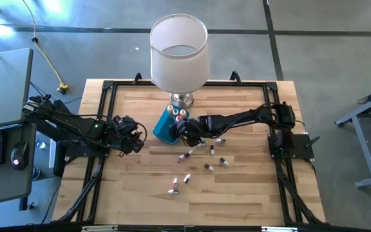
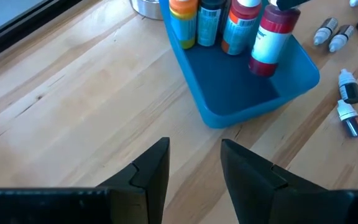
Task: Pick & Place food coloring
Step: Put the large red food coloring bottle into the blue bin
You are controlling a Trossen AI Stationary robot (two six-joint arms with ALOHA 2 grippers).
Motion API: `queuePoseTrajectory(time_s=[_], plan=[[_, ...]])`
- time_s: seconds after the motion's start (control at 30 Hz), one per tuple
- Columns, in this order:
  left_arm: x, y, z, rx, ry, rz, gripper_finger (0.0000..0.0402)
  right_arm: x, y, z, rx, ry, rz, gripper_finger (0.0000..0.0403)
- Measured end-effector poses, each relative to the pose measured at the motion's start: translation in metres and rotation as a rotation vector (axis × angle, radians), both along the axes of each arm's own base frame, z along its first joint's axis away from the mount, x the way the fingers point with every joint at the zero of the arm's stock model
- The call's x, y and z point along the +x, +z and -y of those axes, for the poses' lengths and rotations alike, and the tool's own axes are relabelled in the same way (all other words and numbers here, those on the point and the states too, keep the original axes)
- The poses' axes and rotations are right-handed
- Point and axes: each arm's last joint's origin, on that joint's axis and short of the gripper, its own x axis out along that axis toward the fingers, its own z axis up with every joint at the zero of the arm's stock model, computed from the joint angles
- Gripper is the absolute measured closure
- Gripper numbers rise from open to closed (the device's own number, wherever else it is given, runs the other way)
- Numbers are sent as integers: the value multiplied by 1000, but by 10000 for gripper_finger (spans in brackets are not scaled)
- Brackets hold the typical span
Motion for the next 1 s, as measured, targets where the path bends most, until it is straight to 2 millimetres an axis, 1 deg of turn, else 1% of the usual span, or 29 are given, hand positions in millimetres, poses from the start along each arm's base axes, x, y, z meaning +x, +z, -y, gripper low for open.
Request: queuePoseTrajectory(time_s=[0.1, 0.3, 0.43, 0.7, 1.0], plan=[[0, 0, 0, -3, 3, 3, 261, 0, 0, 0, -7, -7, 0, 276], [0, 0, 0, 5, 13, 10, 261, -1, 1, 3, -92, -84, 1, 276], [0, 0, 0, 1, 26, 19, 261, -1, 2, 3, -112, -109, 12, 276], [0, 0, 0, -24, 64, 45, 261, -1, 2, 3, -89, -86, 9, 276], [0, 0, 0, -27, 68, 47, 261, 0, 2, 2, -45, -76, 22, 276]])
